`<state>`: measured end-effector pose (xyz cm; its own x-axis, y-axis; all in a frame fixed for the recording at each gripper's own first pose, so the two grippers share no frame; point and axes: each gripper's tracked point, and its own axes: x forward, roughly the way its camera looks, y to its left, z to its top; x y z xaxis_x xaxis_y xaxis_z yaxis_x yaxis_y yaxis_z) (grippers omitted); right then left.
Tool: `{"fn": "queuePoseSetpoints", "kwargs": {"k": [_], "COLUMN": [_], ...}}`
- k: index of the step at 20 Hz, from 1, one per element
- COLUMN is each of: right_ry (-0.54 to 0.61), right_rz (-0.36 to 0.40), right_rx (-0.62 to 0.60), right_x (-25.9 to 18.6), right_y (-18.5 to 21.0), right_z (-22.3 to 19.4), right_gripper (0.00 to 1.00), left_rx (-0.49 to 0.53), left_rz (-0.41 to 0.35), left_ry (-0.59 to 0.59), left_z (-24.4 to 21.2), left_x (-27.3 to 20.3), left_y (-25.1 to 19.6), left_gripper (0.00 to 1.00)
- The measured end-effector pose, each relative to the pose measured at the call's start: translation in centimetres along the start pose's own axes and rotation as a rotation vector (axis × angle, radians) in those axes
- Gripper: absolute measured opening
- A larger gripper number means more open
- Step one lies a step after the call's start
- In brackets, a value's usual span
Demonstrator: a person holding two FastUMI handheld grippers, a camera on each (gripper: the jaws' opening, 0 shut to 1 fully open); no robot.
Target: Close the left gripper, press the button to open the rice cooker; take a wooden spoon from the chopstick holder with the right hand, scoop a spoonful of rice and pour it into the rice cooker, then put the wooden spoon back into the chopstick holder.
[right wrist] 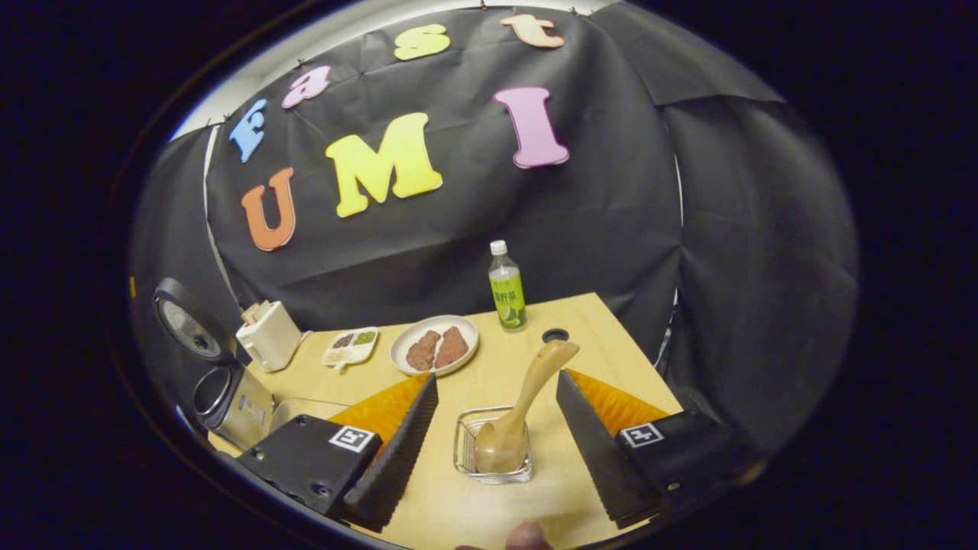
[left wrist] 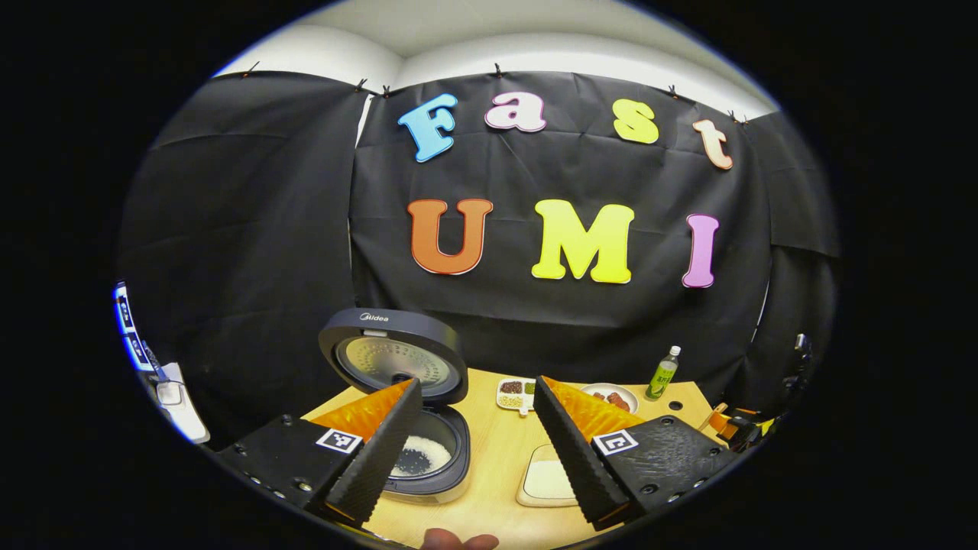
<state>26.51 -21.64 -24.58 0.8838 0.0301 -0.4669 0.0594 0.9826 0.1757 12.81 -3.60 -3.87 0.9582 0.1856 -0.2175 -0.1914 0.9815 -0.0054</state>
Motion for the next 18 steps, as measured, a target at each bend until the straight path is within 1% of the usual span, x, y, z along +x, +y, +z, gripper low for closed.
{"fn": "queuePoseSetpoints", "kwargs": {"k": [1, 2, 3, 4, 5, 6, 7, 8, 9, 10, 12, 13, 14, 15, 17, 18], "right_ry": [0.023, 0.042, 0.067, 0.081, 0.094, 0.105, 0.111, 0.114, 0.116, 0.123, 0.141, 0.141, 0.139, 0.135, 0.150, 0.162], "right_rz": [0.004, 0.007, -0.009, -0.003, -0.002, -0.003, 0.001, 0.003, 0.003, 0.003, 0.016, 0.008, 0.005, -0.001, 0.011, 0.001], "right_rx": [0.002, 0.007, 0.015, 0.027, 0.034, 0.038, 0.042, 0.041, 0.039, 0.046, 0.057, 0.058, 0.061, 0.065, 0.085, 0.092], "right_x": [1.3, 2.5, 3.6, 4.4, 5.2, 5.8, 6.3, 6.6, 7.0, 7.4, 7.9, 7.9, 7.8, 7.6, 7.0, 6.6], "right_y": [-0.4, -0.6, -1.0, -1.1, -1.0, -1.0, -1.0, -1.1, -1.2, -1.2, -0.8, -0.9, -0.9, -0.8, 0.1, 0.1], "right_z": [-0.5, -1.1, -1.7, -2.2, -2.6, -3.0, -3.3, -3.4, -3.5, -3.7, -4.1, -3.9, -4.0, -3.8, -3.7, -4.2], "right_gripper": [1.00, 0.93, 0.99, 0.89, 0.95, 0.93, 0.88, 0.86, 0.81, 0.70, 0.64, 0.47, 0.49, 0.34, 0.19, 0.17], "left_rx": [0.002, -0.001, -0.006, -0.007, 0.000, 0.005, 0.009, 0.014, 0.022, 0.031, 0.045, 0.046, 0.045, 0.044, 0.051, 0.052], "left_rz": [0.007, 0.017, 0.028, 0.043, 0.058, 0.064, 0.065, 0.068, 0.074, 0.082, 0.094, 0.099, 0.101, 0.101, 0.102, 0.102], "left_ry": [0.013, 0.025, 0.033, 0.040, 0.044, 0.051, 0.058, 0.061, 0.061, 0.062, 0.068, 0.068, 0.069, 0.069, 0.059, 0.053], "left_z": [-0.1, -0.3, -0.5, -0.6, -0.7, -0.9, -1.1, -1.1, -1.0, -1.1, -1.2, -1.3, -1.3, -1.4, -1.5, -1.4], "left_x": [0.1, 0.1, 0.1, -0.1, -0.1, -0.1, -0.2, -0.2, -0.3, -0.4, -0.4, -0.5, -0.6, -0.7, -0.7, -0.7], "left_y": [0.1, 0.3, 0.6, 0.8, 1.1, 1.2, 1.2, 1.3, 1.5, 1.8, 2.3, 2.4, 2.6, 2.8, 3.1, 3.3], "left_gripper": [0.95, 0.95, 0.95, 0.95, 0.95, 0.95, 0.95, 0.94, 0.94, 0.94, 0.95, 0.95, 0.95, 0.95, 0.95, 0.95]}}
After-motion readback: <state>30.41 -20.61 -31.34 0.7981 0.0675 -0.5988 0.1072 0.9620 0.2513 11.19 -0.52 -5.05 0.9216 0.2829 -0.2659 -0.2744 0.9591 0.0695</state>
